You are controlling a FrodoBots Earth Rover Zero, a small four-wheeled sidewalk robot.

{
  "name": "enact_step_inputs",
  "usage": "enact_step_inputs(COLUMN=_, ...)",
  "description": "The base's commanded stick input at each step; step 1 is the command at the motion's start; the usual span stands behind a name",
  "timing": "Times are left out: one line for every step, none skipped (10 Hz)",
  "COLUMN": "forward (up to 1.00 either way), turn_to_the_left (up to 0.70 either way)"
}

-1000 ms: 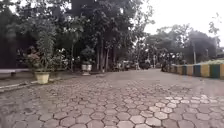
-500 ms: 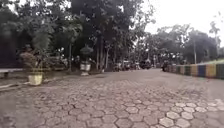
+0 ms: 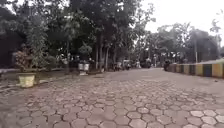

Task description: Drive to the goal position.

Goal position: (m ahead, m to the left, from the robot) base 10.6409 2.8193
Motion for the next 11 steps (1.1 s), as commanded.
enact_step_inputs(forward=0.69, turn_to_the_left=0.0)
enact_step_inputs(forward=0.69, turn_to_the_left=0.0)
enact_step_inputs(forward=0.69, turn_to_the_left=0.0)
enact_step_inputs(forward=0.69, turn_to_the_left=0.0)
enact_step_inputs(forward=0.69, turn_to_the_left=0.0)
enact_step_inputs(forward=0.69, turn_to_the_left=0.0)
enact_step_inputs(forward=0.69, turn_to_the_left=0.0)
enact_step_inputs(forward=0.69, turn_to_the_left=0.0)
enact_step_inputs(forward=0.69, turn_to_the_left=0.0)
enact_step_inputs(forward=0.69, turn_to_the_left=0.0)
enact_step_inputs(forward=0.69, turn_to_the_left=0.0)
